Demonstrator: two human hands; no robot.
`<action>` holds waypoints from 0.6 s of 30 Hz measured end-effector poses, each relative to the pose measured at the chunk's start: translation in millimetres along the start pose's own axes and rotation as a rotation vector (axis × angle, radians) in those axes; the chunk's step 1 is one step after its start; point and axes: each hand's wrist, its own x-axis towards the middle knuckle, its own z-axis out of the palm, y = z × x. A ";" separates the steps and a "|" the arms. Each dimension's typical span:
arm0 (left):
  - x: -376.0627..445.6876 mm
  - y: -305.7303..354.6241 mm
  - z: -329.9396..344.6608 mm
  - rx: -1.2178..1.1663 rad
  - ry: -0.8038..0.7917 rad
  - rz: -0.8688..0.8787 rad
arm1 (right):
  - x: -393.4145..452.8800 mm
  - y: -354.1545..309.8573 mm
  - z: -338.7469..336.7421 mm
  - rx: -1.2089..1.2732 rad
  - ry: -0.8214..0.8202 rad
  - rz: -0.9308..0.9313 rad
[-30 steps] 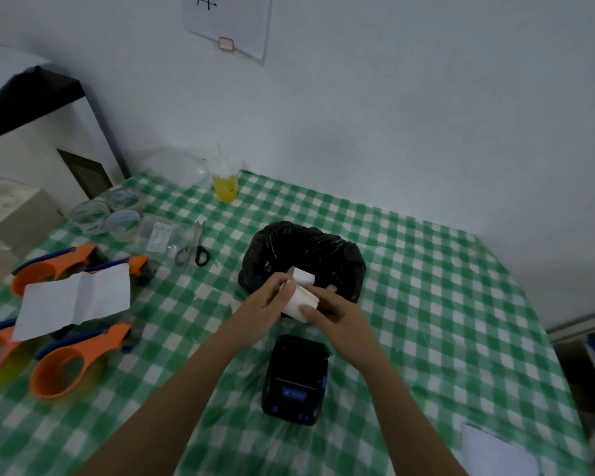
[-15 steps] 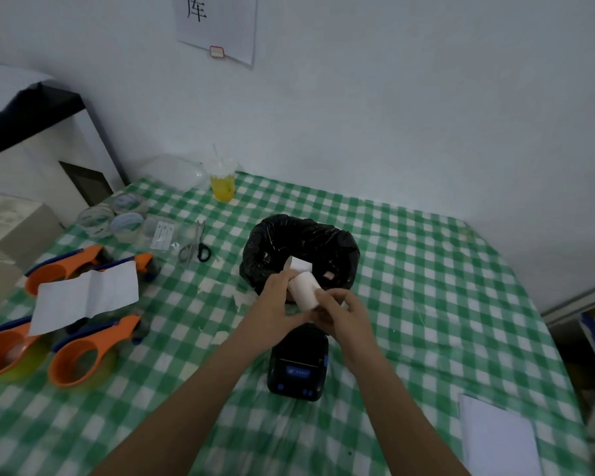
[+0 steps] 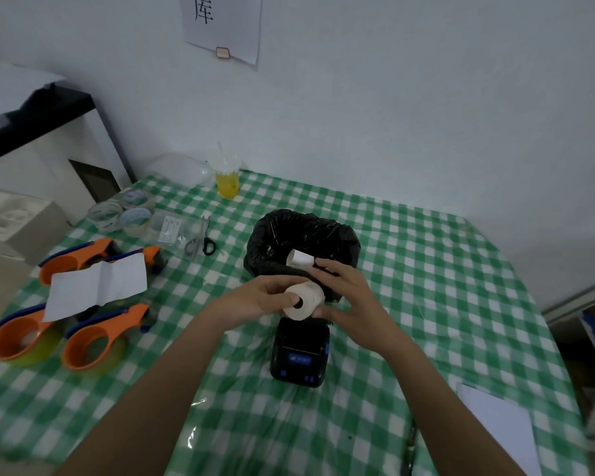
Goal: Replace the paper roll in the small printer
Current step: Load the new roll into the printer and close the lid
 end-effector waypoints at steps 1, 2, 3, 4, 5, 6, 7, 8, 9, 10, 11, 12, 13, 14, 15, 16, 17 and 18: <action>-1.0 -0.6 -1.0 -0.029 -0.024 -0.025 | 1.2 1.0 0.5 -0.030 -0.058 -0.012; -0.5 -2.9 -1.3 -0.049 -0.034 -0.046 | 2.0 1.3 1.1 -0.044 -0.094 -0.020; -1.1 -4.4 -0.1 -0.068 -0.033 -0.058 | 2.1 1.0 1.8 -0.050 -0.108 -0.024; -0.1 -9.4 0.5 -0.087 -0.019 -0.064 | 1.7 0.0 2.5 -0.047 -0.108 -0.023; 0.8 -13.6 1.4 -0.119 -0.002 -0.061 | 0.8 -0.6 4.3 -0.037 -0.100 -0.015; 2.8 -19.1 1.1 -0.155 0.006 -0.056 | -0.6 -1.4 6.7 -0.016 -0.091 0.002; 3.1 -21.7 2.2 -0.190 0.021 -0.062 | -2.7 -2.3 9.9 0.008 -0.079 0.034; 4.5 -25.4 2.9 -0.203 0.033 -0.069 | -5.2 -3.5 13.2 0.031 -0.067 0.077; 5.2 -27.3 4.2 -0.203 0.046 -0.079 | -7.6 -3.9 16.3 0.041 -0.049 0.117; 6.1 -29.3 5.0 -0.191 0.064 -0.098 | -9.8 -3.2 19.5 0.034 -0.029 0.149; 5.9 -29.5 6.0 -0.177 0.096 -0.118 | -11.7 -1.8 23.0 0.010 -0.010 0.174; 7.4 -32.0 5.5 -0.150 0.134 -0.136 | -13.8 0.8 27.4 -0.023 0.007 0.199; 8.8 -33.5 5.3 -0.121 0.180 -0.154 | -16.1 4.2 32.4 -0.052 0.025 0.229; 11.6 -36.7 5.3 -0.078 0.234 -0.166 | -18.7 8.9 38.3 -0.074 0.042 0.264; 14.6 -40.5 5.8 -0.013 0.299 -0.158 | -21.9 15.4 44.8 -0.095 0.059 0.298; 19.2 -46.6 5.6 0.081 0.377 -0.129 | -25.3 22.8 51.8 -0.124 0.071 0.321; 23.8 -53.3 5.0 0.188 0.456 -0.091 | -29.4 30.8 59.1 -0.160 0.071 0.336; 29.5 -61.9 3.7 0.297 0.516 -0.052 | -33.4 39.1 66.2 -0.192 0.068 0.346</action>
